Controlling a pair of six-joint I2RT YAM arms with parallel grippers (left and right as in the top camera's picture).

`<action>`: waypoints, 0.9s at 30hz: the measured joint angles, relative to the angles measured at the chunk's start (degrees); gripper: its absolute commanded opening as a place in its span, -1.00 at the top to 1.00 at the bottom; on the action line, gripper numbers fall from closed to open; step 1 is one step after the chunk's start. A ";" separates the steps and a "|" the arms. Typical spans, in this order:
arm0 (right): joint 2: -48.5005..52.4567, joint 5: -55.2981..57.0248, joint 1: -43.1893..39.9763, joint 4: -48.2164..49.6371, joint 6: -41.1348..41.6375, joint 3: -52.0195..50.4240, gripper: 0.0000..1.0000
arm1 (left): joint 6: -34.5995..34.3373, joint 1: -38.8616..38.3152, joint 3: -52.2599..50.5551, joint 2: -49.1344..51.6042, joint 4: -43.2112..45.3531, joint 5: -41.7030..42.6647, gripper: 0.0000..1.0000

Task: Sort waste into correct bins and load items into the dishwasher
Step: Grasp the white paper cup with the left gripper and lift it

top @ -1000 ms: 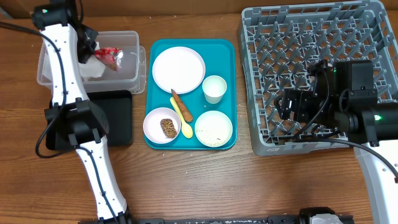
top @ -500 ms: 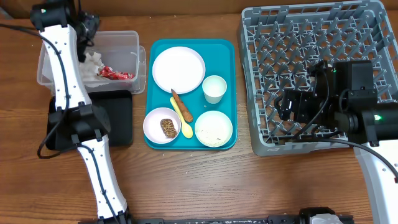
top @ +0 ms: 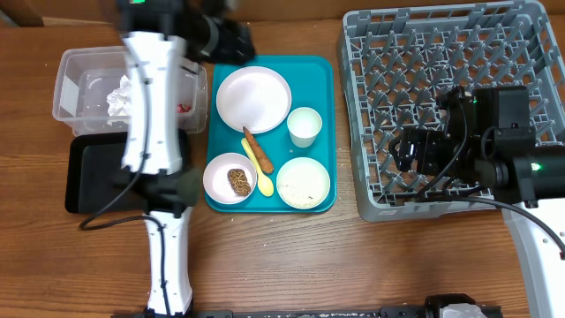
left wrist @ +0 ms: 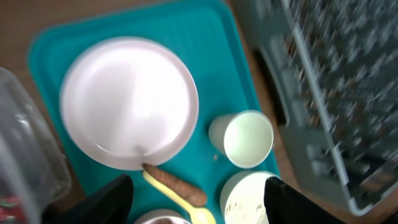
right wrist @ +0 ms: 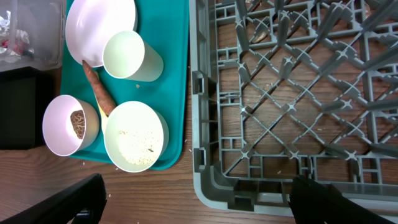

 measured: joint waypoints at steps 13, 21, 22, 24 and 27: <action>0.00 -0.02 0.00 0.13 0.02 0.00 -0.94 | 5.38 -16.61 -32.00 1.18 11.87 -14.08 -0.20; 0.11 -0.02 0.00 0.02 0.02 0.00 -0.94 | -0.63 -15.93 -40.15 1.18 22.34 -16.74 0.92; 0.11 -0.02 0.00 0.02 0.02 0.00 -0.93 | -1.84 -15.93 -41.31 1.18 23.06 -16.65 0.92; 0.17 -0.02 0.00 0.24 0.02 0.00 -0.94 | -3.76 -15.96 -41.44 1.05 23.08 -16.57 0.92; 0.37 -1.09 0.00 2.36 0.02 0.00 -0.94 | -5.33 -15.39 -38.62 1.20 18.34 -13.84 0.92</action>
